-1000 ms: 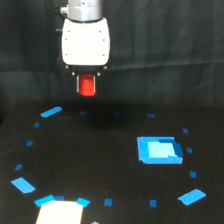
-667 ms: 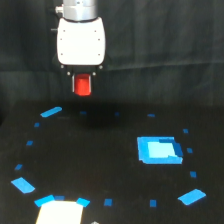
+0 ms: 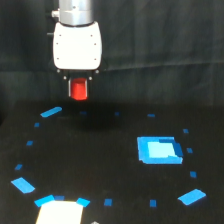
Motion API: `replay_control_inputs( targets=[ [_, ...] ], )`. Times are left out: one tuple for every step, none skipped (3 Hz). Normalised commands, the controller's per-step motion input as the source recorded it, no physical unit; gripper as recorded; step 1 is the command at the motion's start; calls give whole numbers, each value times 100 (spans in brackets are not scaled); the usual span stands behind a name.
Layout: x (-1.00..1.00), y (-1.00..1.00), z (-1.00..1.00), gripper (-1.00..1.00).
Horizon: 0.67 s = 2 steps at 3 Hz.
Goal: Pick up the red object from the table
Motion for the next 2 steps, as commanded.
replay_control_inputs(
  targets=[
    [51,-48,100,-81],
    [13,-13,74,-69]
  ],
)
